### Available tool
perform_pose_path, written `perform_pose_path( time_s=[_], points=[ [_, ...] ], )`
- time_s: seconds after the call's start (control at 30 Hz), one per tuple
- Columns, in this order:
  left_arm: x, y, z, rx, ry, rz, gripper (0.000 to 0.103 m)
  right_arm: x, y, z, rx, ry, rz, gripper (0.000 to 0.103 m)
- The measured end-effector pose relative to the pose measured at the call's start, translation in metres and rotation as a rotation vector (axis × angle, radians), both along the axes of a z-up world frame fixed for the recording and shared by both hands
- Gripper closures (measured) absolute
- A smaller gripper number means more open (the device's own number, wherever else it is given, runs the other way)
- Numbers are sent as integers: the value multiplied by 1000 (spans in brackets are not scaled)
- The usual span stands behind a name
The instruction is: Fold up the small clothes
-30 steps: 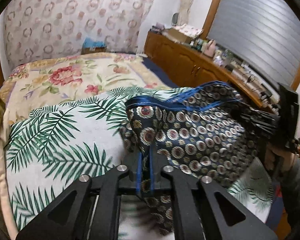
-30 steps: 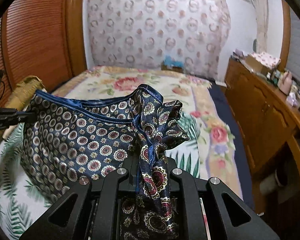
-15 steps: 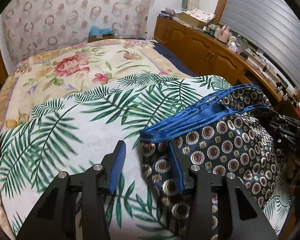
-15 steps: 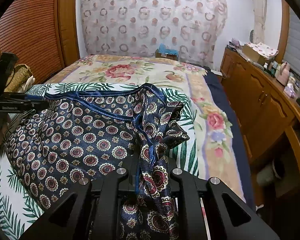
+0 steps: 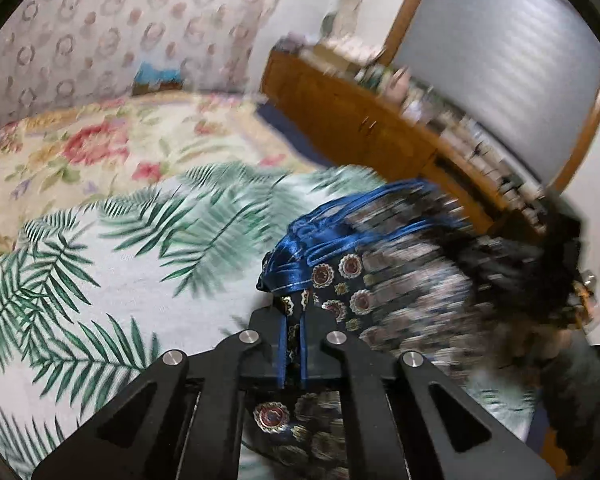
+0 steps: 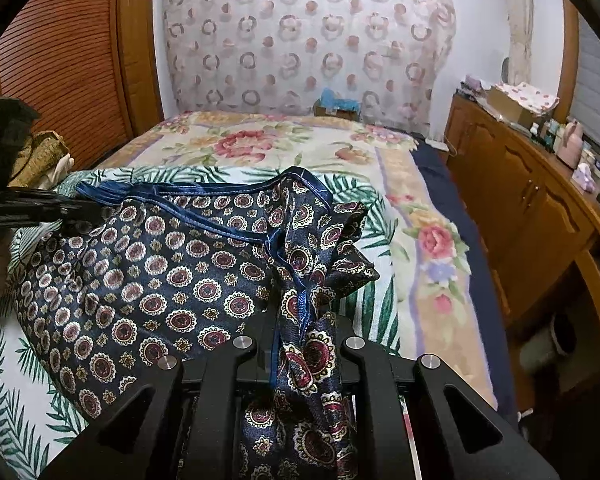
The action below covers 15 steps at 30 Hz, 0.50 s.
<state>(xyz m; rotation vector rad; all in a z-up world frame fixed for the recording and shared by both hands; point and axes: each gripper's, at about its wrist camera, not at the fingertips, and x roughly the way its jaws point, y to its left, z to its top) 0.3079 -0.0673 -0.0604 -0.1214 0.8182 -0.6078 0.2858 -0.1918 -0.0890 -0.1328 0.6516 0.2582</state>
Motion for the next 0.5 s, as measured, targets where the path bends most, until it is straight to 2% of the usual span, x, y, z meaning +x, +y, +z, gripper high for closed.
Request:
perform_pose_path(
  time_s=[0.13,0.23,0.5],
  points=[
    [-34,1,43,-54,-90,-17,98,-16,-1,11,15,-56,-6,90],
    [-52,3,71,-66,-150,-26,98,-30,1,32,13,-124,-11,90],
    [-88,53,114,-84,-269,61,98,-50,28,91,-9,-254,64,90]
  ],
)
